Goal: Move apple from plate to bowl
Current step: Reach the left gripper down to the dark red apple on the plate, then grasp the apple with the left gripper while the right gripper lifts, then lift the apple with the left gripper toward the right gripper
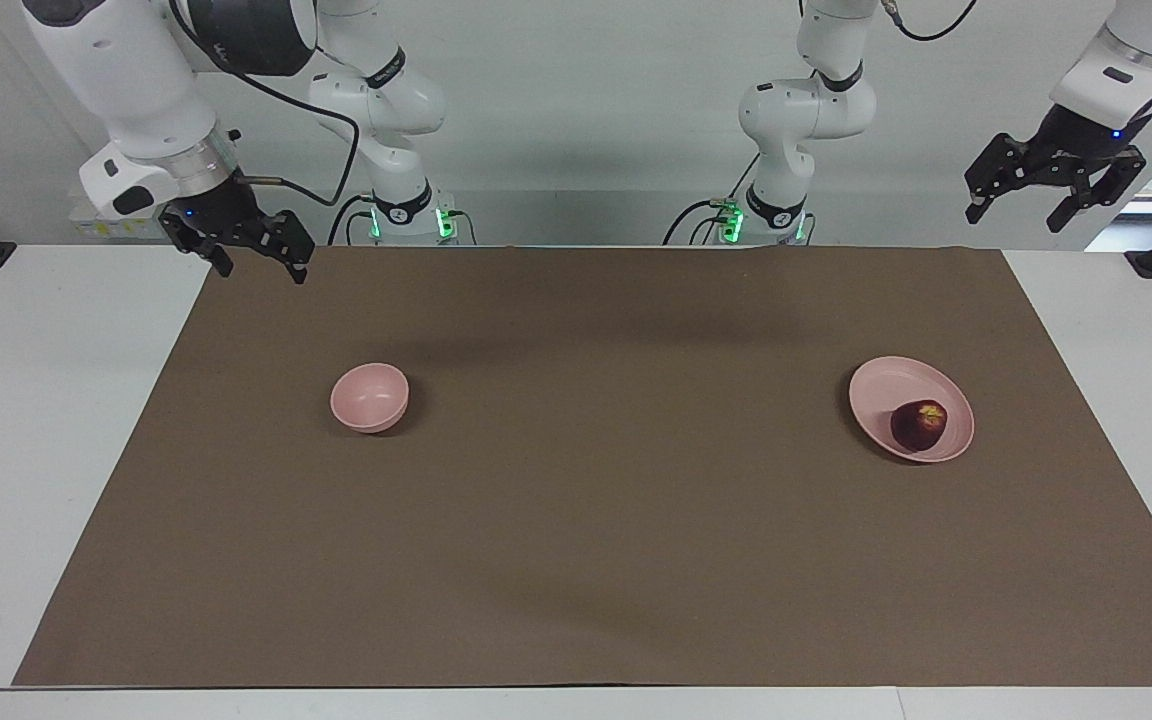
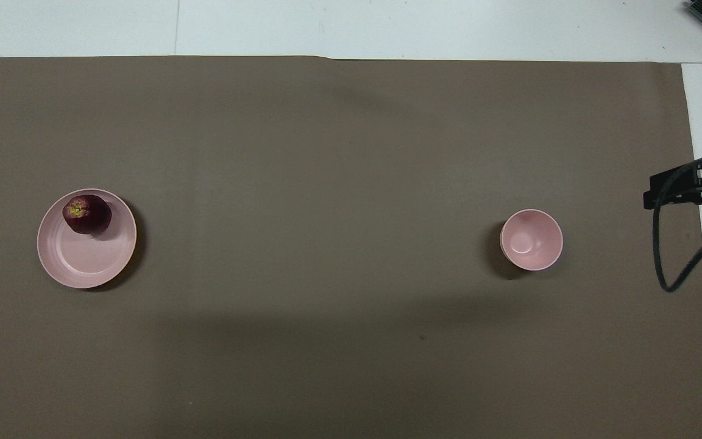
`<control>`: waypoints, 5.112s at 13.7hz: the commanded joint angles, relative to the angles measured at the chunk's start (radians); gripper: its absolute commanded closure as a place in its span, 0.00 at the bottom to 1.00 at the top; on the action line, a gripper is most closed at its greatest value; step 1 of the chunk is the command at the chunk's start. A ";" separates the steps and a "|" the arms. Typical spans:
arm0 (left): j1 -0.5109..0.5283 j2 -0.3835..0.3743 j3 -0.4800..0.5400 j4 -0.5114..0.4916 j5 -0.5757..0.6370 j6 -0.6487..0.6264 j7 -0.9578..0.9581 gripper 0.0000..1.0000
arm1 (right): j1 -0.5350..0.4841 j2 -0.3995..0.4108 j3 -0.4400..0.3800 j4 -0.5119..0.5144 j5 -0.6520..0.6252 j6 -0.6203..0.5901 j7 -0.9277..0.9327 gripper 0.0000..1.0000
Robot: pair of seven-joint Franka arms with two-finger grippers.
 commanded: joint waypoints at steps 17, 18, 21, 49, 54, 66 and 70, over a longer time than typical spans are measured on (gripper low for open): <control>0.005 -0.101 0.004 -0.234 0.001 0.171 0.009 0.00 | -0.010 0.003 -0.003 0.005 -0.008 -0.003 -0.025 0.00; 0.025 -0.101 0.004 -0.271 0.001 0.197 0.009 0.00 | -0.010 0.001 -0.002 0.001 -0.008 -0.003 -0.025 0.00; 0.056 -0.083 0.004 -0.414 0.000 0.377 0.006 0.00 | -0.002 0.003 0.000 0.001 -0.007 0.006 -0.017 0.00; 0.043 0.121 -0.008 -0.681 -0.014 1.000 0.012 0.93 | 0.258 0.201 0.035 -0.230 0.490 0.420 0.601 0.00; -0.012 0.055 -0.022 -0.621 -0.390 0.831 0.017 0.95 | 0.321 0.224 0.035 -0.230 0.628 0.491 0.777 0.00; -0.308 0.006 -0.027 -0.696 -0.858 1.015 0.009 1.00 | 0.466 0.369 0.037 -0.200 1.000 0.779 0.917 0.00; -0.372 -0.008 -0.025 -0.719 -0.858 1.047 -0.053 1.00 | 0.479 0.412 0.037 -0.160 1.061 0.796 0.923 0.00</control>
